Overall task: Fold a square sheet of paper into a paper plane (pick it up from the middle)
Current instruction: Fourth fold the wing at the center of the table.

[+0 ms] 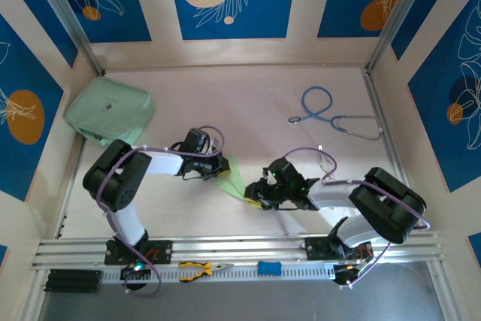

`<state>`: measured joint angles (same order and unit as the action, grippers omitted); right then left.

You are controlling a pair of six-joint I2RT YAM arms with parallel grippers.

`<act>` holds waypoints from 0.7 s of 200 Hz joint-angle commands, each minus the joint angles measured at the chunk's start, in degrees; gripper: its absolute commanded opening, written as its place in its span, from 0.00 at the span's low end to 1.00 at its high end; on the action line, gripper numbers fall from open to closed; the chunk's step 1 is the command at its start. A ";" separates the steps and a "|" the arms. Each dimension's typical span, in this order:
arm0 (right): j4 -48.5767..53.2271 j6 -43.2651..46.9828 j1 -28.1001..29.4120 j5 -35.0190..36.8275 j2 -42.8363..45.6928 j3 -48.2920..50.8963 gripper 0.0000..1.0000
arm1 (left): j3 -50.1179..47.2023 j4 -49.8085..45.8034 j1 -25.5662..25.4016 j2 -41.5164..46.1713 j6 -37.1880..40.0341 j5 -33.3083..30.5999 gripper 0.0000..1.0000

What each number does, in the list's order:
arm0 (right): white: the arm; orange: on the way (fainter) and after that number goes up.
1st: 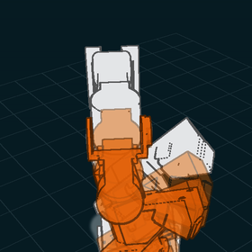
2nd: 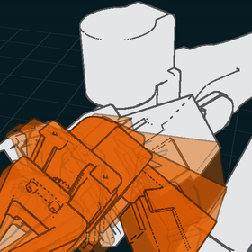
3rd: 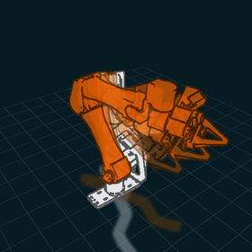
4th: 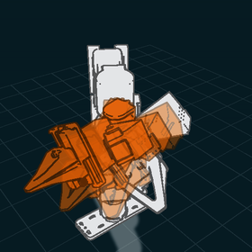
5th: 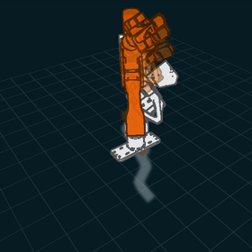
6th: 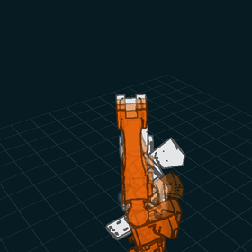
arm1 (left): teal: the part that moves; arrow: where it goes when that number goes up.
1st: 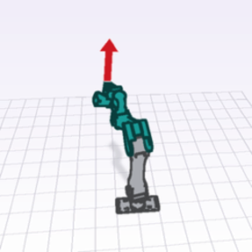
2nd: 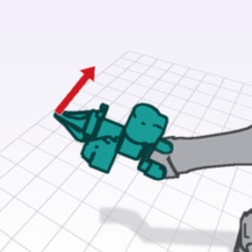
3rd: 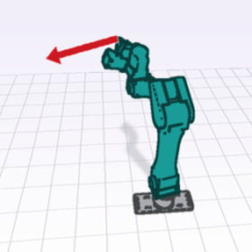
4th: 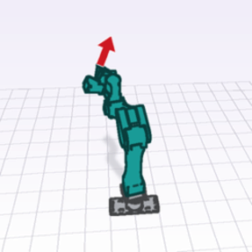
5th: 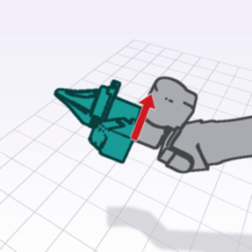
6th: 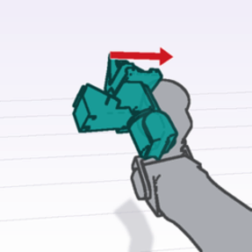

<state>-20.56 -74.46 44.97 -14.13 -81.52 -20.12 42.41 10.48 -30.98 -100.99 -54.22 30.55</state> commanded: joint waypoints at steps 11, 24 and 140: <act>5.28 0.32 -0.45 1.22 1.34 -0.62 0.38 | 0.04 -1.09 0.77 -0.48 -1.20 1.00 0.07; 6.22 0.49 -0.42 1.41 2.05 -0.58 0.38 | -0.21 -0.56 0.97 -0.68 -1.73 1.15 0.07; 6.64 -0.87 -0.31 -0.90 -1.79 -3.47 0.39 | -1.81 1.82 1.96 -0.52 -4.06 1.98 0.07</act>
<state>-15.77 -74.61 44.75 -14.57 -81.25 -22.06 41.89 12.05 -29.74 -101.32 -57.21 31.86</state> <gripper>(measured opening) 0.388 0.066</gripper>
